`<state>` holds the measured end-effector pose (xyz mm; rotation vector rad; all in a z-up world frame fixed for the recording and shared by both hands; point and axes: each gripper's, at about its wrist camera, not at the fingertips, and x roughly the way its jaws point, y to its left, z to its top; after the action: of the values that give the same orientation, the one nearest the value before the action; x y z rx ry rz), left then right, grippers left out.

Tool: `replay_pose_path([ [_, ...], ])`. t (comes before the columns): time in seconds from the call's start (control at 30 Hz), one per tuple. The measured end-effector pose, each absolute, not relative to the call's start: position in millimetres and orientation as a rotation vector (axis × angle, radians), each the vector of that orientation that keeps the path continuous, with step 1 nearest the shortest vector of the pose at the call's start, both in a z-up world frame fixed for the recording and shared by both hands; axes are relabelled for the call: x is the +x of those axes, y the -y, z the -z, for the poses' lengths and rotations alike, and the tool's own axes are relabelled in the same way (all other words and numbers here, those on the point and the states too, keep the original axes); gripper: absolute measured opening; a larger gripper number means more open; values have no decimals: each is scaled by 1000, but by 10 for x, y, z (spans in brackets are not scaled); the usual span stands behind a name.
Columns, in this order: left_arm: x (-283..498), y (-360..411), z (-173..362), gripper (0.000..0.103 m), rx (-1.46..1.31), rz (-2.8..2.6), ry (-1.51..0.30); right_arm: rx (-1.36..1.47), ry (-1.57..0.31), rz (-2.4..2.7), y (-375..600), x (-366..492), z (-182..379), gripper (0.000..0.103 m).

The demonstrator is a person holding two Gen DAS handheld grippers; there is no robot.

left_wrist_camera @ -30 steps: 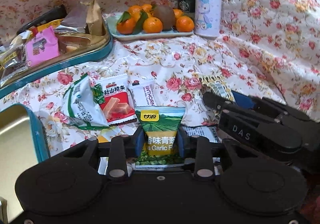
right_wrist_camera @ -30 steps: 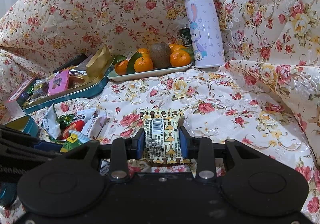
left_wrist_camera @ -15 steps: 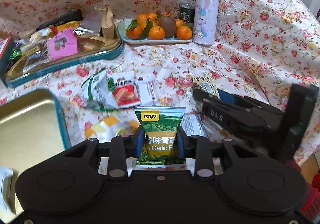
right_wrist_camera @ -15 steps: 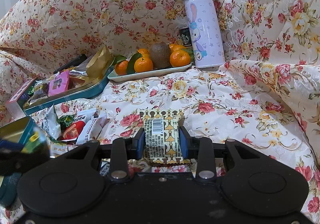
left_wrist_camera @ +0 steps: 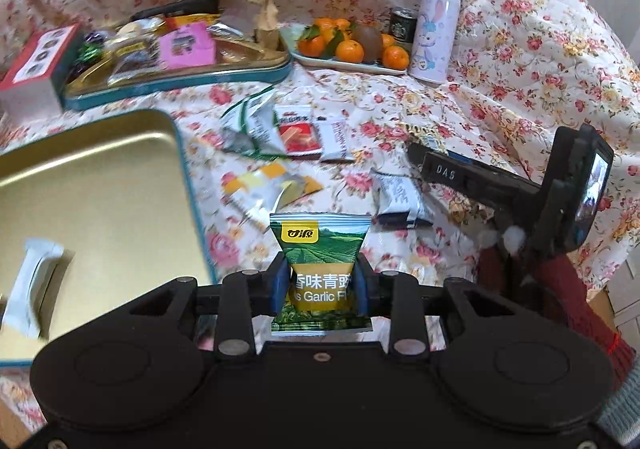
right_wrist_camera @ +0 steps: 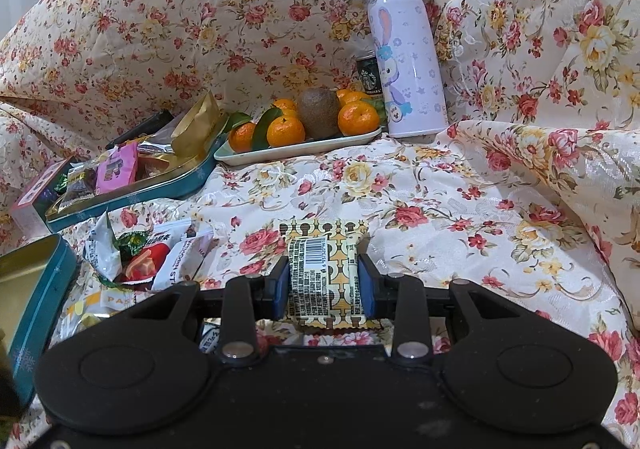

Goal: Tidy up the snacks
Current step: 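Carry the garlic-pea bag and wafer packet over the gold tin tray with both tools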

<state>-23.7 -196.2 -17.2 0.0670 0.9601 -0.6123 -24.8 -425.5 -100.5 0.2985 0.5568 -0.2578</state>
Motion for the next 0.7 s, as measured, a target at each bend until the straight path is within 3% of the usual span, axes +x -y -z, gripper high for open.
replay_pose_path([
  [0.7, -325, 811, 25, 41, -24, 478, -888, 245, -526, 446, 4194, -414, 851, 34],
])
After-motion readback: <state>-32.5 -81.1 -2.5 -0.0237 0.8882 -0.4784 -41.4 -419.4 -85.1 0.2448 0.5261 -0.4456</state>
